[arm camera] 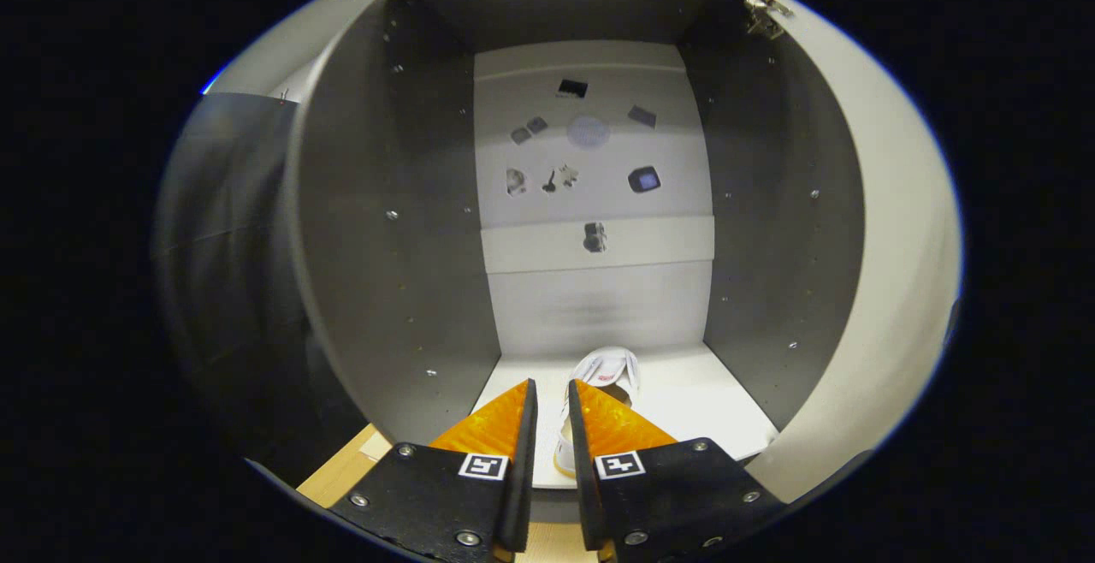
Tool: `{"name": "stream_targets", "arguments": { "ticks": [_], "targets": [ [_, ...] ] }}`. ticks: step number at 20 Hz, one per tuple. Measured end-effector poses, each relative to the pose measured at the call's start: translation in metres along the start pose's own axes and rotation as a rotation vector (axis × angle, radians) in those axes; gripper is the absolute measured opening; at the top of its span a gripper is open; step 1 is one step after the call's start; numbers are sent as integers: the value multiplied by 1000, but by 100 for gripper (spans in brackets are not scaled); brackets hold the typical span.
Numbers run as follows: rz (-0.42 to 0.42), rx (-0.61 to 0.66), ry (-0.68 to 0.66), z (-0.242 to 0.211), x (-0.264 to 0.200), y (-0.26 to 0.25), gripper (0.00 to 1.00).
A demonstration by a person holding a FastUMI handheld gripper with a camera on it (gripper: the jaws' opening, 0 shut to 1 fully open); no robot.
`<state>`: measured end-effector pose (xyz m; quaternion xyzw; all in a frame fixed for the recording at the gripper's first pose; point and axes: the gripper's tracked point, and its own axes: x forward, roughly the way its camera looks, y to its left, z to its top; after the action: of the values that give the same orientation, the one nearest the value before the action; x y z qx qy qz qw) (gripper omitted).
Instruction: Open the shoe cabinet door, grab the shoes and put them into the shoe cabinet, then close the shoe cabinet door.
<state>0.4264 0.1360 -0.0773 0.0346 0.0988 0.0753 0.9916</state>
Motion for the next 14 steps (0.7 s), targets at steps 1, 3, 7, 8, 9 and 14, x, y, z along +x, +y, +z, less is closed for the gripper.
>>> {"name": "stream_targets", "arguments": {
  "ticks": [1, 3, 7, 8, 9, 14],
  "targets": [
    [1, -10, -25, 9, -19, 4, 23],
    [1, -27, -73, 23, -54, 13, 23],
    [-1, -48, -134, 33, -120, 24, 34],
    [-16, -61, -148, 33, -133, 24, 37],
    [-25, -69, -158, 34, -146, 23, 41],
    [-51, -33, -177, 33, -213, 23, 52]
  ]
}}
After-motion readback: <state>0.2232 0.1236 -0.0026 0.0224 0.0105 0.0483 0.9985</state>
